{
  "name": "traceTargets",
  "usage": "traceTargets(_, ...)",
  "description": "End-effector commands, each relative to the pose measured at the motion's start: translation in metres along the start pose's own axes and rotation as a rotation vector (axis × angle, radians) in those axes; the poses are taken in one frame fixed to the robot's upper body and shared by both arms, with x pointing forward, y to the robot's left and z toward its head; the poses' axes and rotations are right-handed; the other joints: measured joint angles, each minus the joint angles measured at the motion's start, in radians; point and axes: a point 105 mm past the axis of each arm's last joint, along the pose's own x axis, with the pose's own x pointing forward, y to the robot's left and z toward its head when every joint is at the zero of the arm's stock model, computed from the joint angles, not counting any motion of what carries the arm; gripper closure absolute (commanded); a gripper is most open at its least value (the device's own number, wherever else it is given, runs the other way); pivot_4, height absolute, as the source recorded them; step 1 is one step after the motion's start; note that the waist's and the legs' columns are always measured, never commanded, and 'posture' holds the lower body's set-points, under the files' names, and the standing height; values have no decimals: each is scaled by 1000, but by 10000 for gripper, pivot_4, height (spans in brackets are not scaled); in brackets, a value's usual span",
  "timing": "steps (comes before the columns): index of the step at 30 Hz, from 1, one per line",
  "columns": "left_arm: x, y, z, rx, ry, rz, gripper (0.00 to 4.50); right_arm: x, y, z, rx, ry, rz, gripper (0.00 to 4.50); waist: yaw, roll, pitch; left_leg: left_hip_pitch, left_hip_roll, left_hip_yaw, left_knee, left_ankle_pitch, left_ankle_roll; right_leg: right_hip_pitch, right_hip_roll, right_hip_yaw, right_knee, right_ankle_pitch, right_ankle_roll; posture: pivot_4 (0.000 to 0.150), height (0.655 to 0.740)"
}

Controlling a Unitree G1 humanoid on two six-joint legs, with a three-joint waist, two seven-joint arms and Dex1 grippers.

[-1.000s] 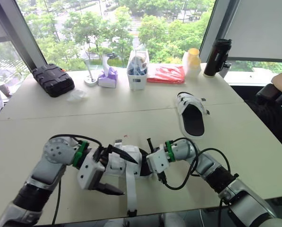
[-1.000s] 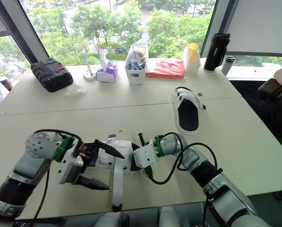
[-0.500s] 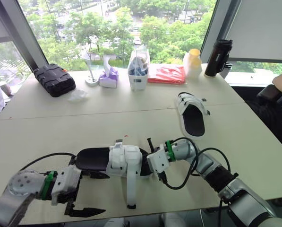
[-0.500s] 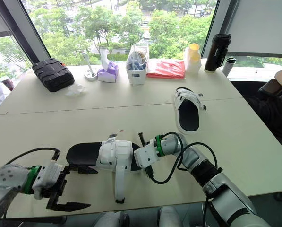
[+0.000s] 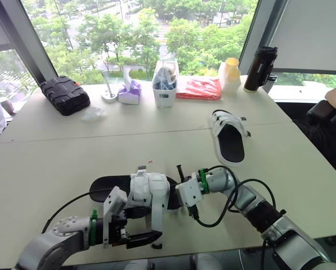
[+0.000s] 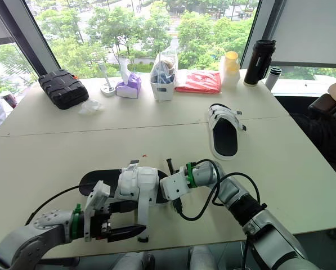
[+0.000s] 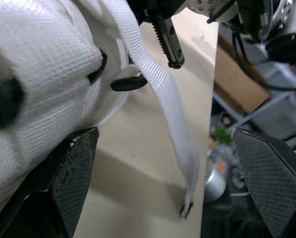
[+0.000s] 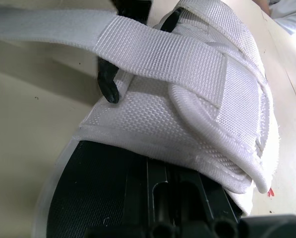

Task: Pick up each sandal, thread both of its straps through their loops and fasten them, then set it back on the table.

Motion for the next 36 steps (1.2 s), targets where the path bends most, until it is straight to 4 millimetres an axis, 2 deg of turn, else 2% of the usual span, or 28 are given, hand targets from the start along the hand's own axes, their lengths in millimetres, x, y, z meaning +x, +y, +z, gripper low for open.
traceTargets(1,4,0,-1,-45,5,-14,399,-3,27,-24,79,115,92,45000,1,0,0,0,0,0,0,0,0,0,0,0,0,0,0,1500,7400)
traceTargets(3,7,-2,0,-61,3,-28,399,-4,28,-24,83,117,89,45000,2,0,0,0,0,0,0,0,0,0,-1,0,0,0,0,1500,7400)
traceTargets(6,14,-1,1,-81,-4,-40,8300,-7,30,-24,89,124,93,45000,4,0,0,0,-1,0,0,0,0,1,-1,0,-1,0,0,1500,7400)
traceTargets(13,24,-5,9,-104,-40,-70,44511,-7,32,-24,95,129,96,45000,4,0,0,-1,-1,0,0,0,0,0,-1,0,-2,0,1,1500,7400)
traceTargets(18,21,-13,21,-148,-91,-127,44511,-6,33,-24,96,128,98,45000,4,0,0,-1,-1,0,0,0,1,1,-2,0,-2,-1,1,1500,7400)
traceTargets(22,-6,-14,54,-257,-193,-225,44511,-6,34,-24,94,129,103,45000,4,0,0,-1,-1,0,0,0,0,0,-2,0,-2,-1,1,1500,7400)
traceTargets(25,-14,-9,70,-267,-187,-260,44511,-5,33,-25,93,130,103,45000,4,0,0,-1,-1,-1,0,0,0,0,-1,-1,-1,-2,2,1500,7400)
traceTargets(27,-14,-4,83,-262,-196,-272,44511,-4,32,-25,93,129,101,45000,2,0,0,-1,-2,-1,1,0,0,1,-2,-1,-2,-1,2,1500,7400)
traceTargets(31,-1,6,101,-235,-185,-283,44511,-4,29,-25,88,130,96,45000,-1,-1,0,-1,-2,-1,0,0,0,1,-1,-1,-2,0,2,1500,7400)
traceTargets(36,15,17,101,-191,-112,-294,44511,-4,30,-25,90,132,90,45000,-2,-1,0,-1,-4,0,0,0,0,0,-1,-1,-2,1,3,1500,7400)
